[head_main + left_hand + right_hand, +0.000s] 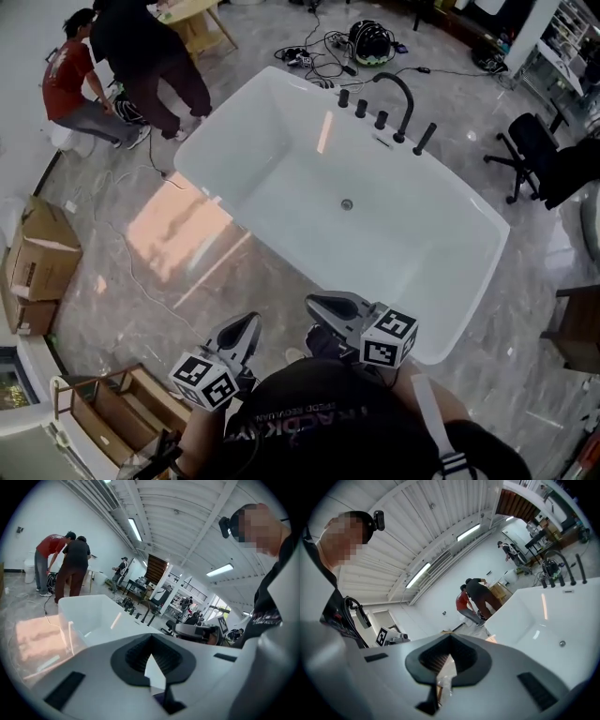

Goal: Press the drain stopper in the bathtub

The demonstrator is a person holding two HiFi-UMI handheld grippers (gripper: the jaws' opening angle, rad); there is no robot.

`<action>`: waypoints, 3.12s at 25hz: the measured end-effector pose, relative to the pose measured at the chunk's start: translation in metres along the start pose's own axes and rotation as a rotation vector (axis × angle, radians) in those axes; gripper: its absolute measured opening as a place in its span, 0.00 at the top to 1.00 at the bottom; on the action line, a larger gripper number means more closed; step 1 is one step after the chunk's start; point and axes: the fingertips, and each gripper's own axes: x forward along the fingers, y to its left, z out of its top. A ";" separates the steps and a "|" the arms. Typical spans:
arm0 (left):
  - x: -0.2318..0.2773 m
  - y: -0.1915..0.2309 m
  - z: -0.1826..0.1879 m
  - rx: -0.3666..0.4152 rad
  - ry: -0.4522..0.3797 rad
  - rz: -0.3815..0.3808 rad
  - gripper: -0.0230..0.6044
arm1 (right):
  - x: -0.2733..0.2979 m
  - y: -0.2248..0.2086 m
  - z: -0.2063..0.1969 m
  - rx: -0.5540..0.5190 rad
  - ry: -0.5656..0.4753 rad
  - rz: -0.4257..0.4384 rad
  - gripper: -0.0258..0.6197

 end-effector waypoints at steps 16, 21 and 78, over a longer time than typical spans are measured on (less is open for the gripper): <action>0.122 -0.007 0.061 0.126 0.157 -0.152 0.95 | -0.041 -0.099 0.058 0.115 -0.224 -0.173 0.94; 0.140 0.000 0.070 0.150 0.193 -0.227 0.95 | -0.044 -0.111 0.064 0.114 -0.293 -0.251 0.94; 0.327 0.189 0.018 0.209 0.538 -0.473 0.95 | -0.012 -0.388 0.009 0.279 -0.143 -0.821 0.94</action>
